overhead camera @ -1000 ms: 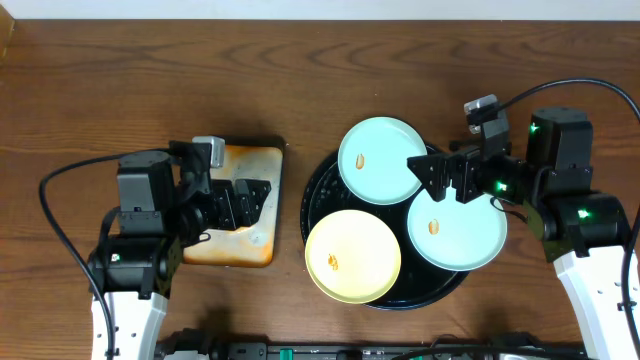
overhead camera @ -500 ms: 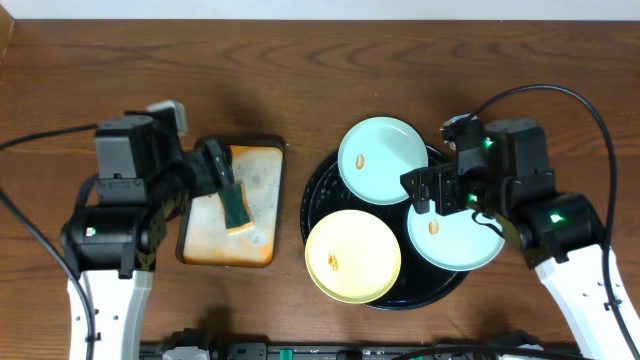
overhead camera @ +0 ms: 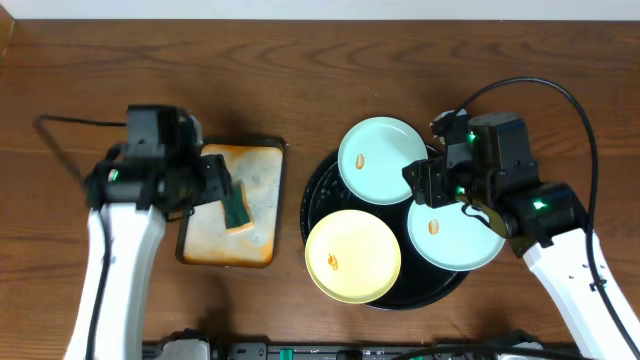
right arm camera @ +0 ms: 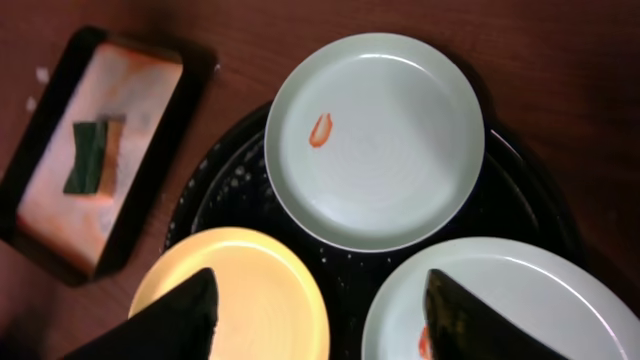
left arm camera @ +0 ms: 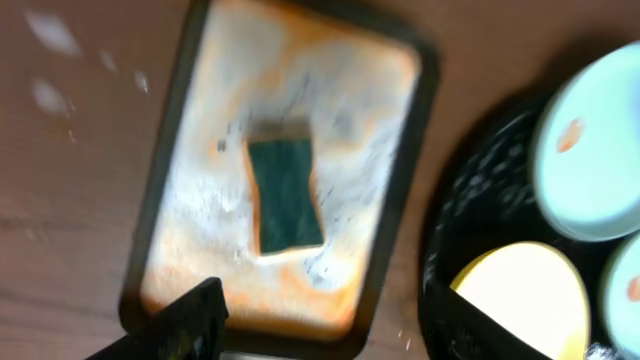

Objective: Clean dirty plates on tray and stack at the side

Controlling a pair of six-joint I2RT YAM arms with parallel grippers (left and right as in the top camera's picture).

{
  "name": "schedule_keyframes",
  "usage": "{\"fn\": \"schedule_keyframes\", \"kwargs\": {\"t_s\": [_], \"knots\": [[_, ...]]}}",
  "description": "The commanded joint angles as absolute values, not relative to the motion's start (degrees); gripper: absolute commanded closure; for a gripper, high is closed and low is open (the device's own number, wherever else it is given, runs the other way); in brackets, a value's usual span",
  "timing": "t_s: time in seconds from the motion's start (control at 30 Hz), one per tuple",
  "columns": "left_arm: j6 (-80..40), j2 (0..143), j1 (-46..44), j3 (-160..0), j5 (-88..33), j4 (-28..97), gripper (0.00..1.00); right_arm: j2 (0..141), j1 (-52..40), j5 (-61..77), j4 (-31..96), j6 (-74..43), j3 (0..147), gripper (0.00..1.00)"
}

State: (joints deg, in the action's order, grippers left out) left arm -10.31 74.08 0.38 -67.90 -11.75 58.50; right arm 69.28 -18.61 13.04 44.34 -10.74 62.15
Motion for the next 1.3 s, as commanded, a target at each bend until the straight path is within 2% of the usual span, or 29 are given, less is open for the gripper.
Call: {"fn": "schedule_keyframes", "kwargs": {"t_s": [0.0, 0.07, 0.27, 0.5, 0.6, 0.63, 0.73, 0.93, 1.2, 1.27], "knots": [[-9.54, 79.96, 0.78, -67.83, -11.18, 59.37, 0.37, 69.56, -19.16, 12.71, 45.01, -10.92, 63.2, 0.43], [-10.24, 83.33, 0.8, -67.83, -10.74, 59.24, 0.38, 69.56, -19.16, 12.71, 45.98, -10.92, 63.2, 0.48], [-12.82, 92.27, 0.78, -67.83, -9.41, 57.1, 0.42, 69.6, -19.16, 12.69, 47.2, -10.92, 63.18, 0.48], [-13.39, 101.69, 0.78, -67.72, -8.93, 55.33, 0.55, 70.72, -19.16, 12.69, 47.0, -10.94, 63.16, 0.48], [-13.67, 104.88, 0.58, -67.72, -9.19, 54.24, 0.67, 71.42, -19.16, 12.69, 47.0, -10.94, 63.16, 0.49], [-13.67, 105.86, 0.36, -67.72, -9.37, 53.49, 0.77, 71.7, -19.16, 12.69, 46.98, -10.94, 63.16, 0.5], [-13.61, 106.89, -0.1, -67.72, -9.56, 51.7, 0.92, 72.23, -19.16, 12.69, 46.96, -11.29, 63.16, 0.5], [-12.12, 109.16, -1.5, -67.7, -5.26, 47.37, 0.92, 72.44, -19.16, 12.69, 46.76, -12.43, 63.16, 0.53], [-12.16, 114.89, -2.11, -67.72, -5.19, 46.26, 0.92, 72.44, -19.16, 12.69, 46.78, -12.43, 63.16, 0.54], [-12.16, 114.45, -2.11, -67.92, -5.32, 46.85, 0.89, 72.44, -19.16, 12.69, 46.78, -12.43, 63.16, 0.54]]}}
